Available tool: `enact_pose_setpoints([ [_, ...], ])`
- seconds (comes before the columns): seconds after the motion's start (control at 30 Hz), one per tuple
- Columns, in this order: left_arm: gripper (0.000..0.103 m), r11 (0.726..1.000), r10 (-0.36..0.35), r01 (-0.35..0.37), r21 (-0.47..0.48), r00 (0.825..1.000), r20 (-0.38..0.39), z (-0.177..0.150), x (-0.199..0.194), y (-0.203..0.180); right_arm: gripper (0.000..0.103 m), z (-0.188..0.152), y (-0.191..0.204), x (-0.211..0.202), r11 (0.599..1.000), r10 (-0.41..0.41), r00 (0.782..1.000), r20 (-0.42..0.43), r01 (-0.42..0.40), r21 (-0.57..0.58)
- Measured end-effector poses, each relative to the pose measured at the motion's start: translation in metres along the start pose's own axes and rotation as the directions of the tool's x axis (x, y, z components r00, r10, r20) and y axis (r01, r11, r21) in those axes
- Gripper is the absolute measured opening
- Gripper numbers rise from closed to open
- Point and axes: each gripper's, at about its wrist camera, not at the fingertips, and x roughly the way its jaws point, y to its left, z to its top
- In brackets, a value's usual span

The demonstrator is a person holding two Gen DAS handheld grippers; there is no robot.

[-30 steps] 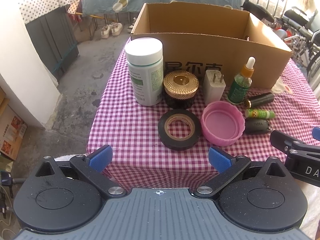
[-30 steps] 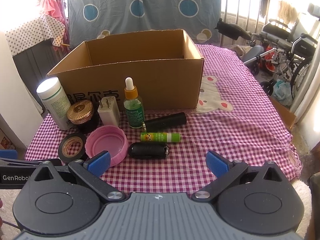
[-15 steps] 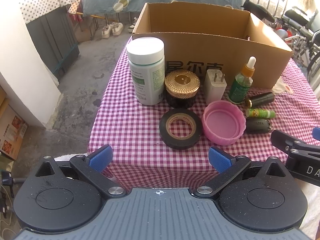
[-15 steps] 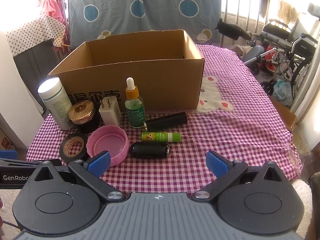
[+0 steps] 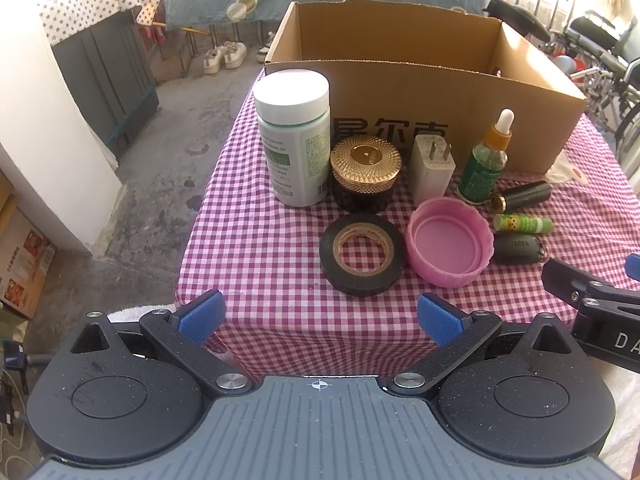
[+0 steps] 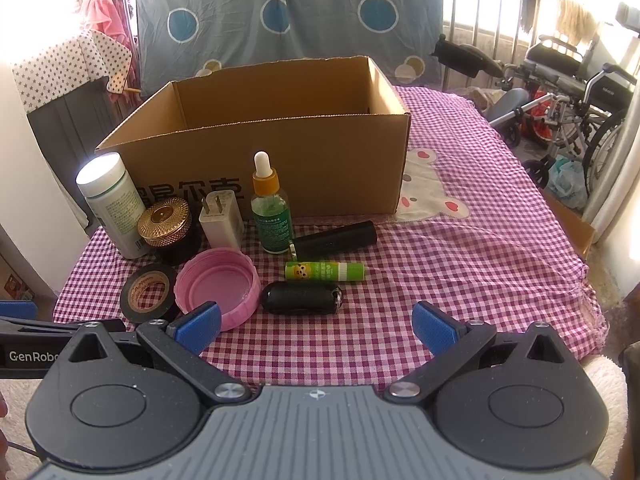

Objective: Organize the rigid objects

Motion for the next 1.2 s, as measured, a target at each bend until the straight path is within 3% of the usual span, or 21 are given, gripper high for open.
enact_pose_setpoints([
  [0.47,0.103,1.0,-0.004,0.004,0.01,1.0,-0.014,0.008,0.01,-0.006,0.103,0.005,-0.008,0.006,1.0,-0.002,1.0,-0.005,0.002,0.025],
  [0.67,0.103,0.996,-0.084,0.082,0.038,0.995,0.059,0.01,0.008,-0.013,0.103,0.005,-0.035,0.013,0.994,0.017,1.0,-0.011,-0.016,0.108],
  [0.83,0.102,0.975,-0.209,0.193,0.113,0.968,0.143,0.013,0.006,-0.029,0.103,0.001,-0.072,0.016,0.965,0.077,0.997,0.005,-0.075,0.253],
  [0.97,0.1,0.942,-0.314,0.282,0.179,0.931,0.186,0.015,0.005,-0.043,0.102,0.001,-0.094,0.022,0.927,0.136,0.99,0.023,-0.135,0.349],
  [1.1,0.089,0.901,-0.389,0.336,0.274,0.905,0.172,0.015,0.005,-0.062,0.09,0.004,-0.104,0.033,0.891,0.22,0.975,0.023,-0.211,0.403],
  [1.2,0.074,0.87,-0.404,0.334,0.363,0.905,0.135,0.014,0.007,-0.083,0.075,0.006,-0.104,0.045,0.872,0.275,0.961,0.004,-0.251,0.42],
])
